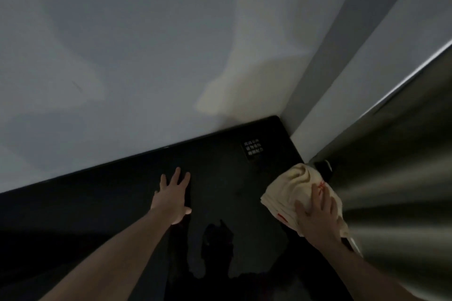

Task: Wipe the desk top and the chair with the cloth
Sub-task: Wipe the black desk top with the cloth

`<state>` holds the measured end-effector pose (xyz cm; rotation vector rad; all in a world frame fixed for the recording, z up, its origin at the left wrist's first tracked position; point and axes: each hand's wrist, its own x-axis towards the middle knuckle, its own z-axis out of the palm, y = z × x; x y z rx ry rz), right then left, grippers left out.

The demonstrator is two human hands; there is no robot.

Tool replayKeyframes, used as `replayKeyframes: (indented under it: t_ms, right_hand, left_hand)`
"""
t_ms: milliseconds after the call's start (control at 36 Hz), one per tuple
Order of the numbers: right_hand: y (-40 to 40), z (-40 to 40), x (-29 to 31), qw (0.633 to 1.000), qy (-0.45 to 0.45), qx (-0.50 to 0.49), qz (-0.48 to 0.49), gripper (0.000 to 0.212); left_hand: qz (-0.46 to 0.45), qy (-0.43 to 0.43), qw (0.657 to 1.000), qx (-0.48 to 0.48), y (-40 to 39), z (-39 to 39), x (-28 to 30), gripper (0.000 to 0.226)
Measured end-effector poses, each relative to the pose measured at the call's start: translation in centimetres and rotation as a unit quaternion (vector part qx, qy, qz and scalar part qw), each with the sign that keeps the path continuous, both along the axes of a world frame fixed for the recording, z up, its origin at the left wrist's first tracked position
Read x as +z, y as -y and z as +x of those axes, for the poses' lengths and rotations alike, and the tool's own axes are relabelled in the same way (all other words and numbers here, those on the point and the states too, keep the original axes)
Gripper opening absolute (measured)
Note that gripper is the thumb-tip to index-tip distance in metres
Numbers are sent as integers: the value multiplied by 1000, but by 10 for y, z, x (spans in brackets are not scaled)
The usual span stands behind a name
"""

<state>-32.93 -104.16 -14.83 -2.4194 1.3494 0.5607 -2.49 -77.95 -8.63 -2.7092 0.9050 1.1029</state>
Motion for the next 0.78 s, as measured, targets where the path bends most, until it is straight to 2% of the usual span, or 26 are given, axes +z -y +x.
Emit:
replayKeyframes:
  t_ms: [28, 83, 194, 278, 361, 528, 583, 667, 778]
  right_hand:
    - [-7, -18, -2, 999, -39, 27, 4, 87]
    - [-23, -48, -2, 998, -42, 38, -16, 83]
    - [-53, -60, 25, 989, 51, -138, -25, 82]
    - [-47, -44, 20, 986, 35, -163, 6, 96]
    - [-34, -18, 21, 985, 32, -164, 45, 112]
    - [-6, 7, 3, 987, 97, -126, 39, 112]
    - [-5, 6, 4, 987, 110, -114, 24, 106]
    - [-10, -4, 6, 986, 117, -117, 13, 84]
    - [-35, -44, 11, 990, 82, -115, 3, 79]
  left_hand:
    - [-3, 4, 1000, -4, -2, -5, 1, 104]
    - [-7, -2, 1000, -17, -6, -16, 3, 98]
    - [7, -31, 998, -55, -19, -39, 9, 105]
    - [24, -46, 996, -75, -31, -58, 12, 115]
    - [27, -44, 995, -87, -38, -69, 11, 123]
    - [25, -27, 995, -89, -40, -73, 6, 125]
    - [34, -30, 995, -91, -36, -73, 7, 125]
    - [26, -26, 996, -82, -35, -70, 5, 127]
    - [33, -20, 993, -108, -40, -74, 10, 126]
